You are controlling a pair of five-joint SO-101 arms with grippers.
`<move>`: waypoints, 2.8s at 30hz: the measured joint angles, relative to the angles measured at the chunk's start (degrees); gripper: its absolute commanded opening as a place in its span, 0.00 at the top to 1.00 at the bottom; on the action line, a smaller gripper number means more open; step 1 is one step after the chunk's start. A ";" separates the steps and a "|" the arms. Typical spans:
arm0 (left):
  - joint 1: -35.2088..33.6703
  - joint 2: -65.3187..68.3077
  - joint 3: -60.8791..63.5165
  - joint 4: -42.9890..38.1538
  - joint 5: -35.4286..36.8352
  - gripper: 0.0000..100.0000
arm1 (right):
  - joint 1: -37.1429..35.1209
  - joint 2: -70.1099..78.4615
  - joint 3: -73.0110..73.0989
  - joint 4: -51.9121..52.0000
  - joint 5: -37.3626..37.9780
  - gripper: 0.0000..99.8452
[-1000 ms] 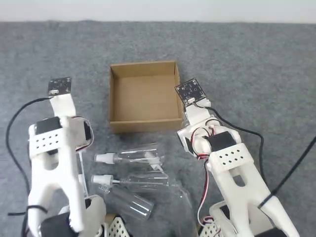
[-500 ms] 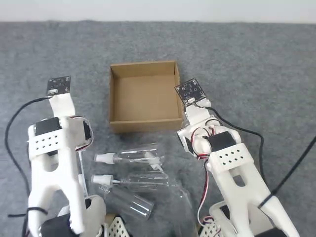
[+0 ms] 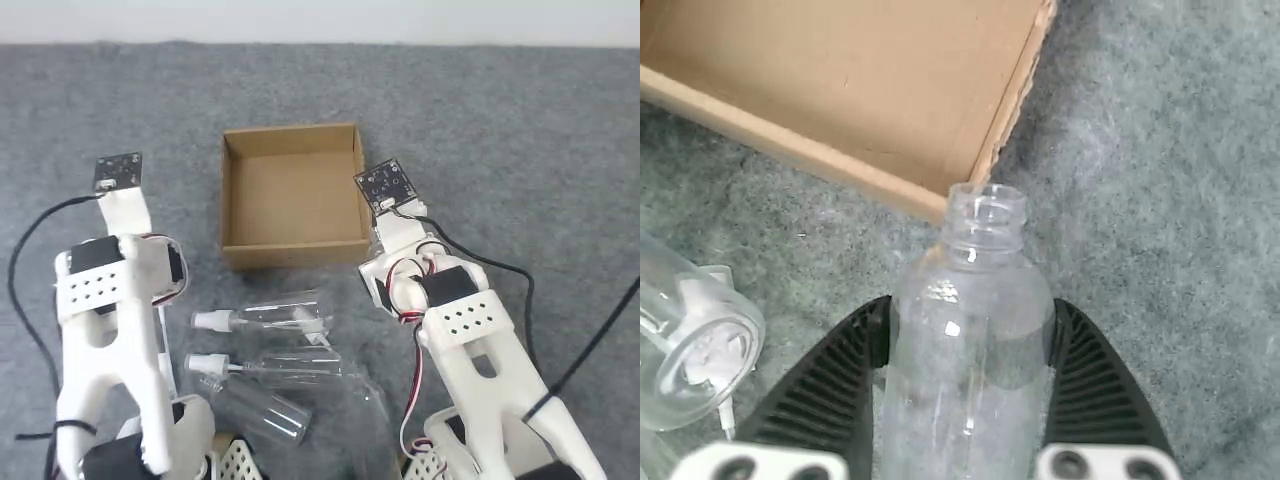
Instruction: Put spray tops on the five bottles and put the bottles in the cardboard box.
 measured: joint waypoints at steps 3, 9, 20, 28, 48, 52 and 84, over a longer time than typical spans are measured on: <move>-0.09 -3.78 0.00 1.05 0.00 0.99 | 0.00 0.00 0.00 0.00 0.00 0.92; -0.97 -12.22 0.00 1.93 0.00 0.99 | 0.00 0.00 0.00 0.00 0.00 0.92; -1.14 -20.40 0.00 2.64 0.62 0.99 | 1.58 0.00 0.00 0.00 0.00 0.92; -1.05 -28.48 0.00 2.64 2.46 0.99 | 2.46 0.00 0.00 0.00 0.00 0.92; -1.14 -37.98 0.00 0.88 7.82 0.99 | 2.81 0.00 0.00 0.00 0.00 0.92; -1.14 -39.47 0.00 -1.58 8.88 0.99 | 2.81 0.00 0.00 0.00 0.00 0.92; -1.23 -40.18 -8.35 -10.20 22.42 0.99 | 2.81 0.00 0.00 0.00 0.00 0.92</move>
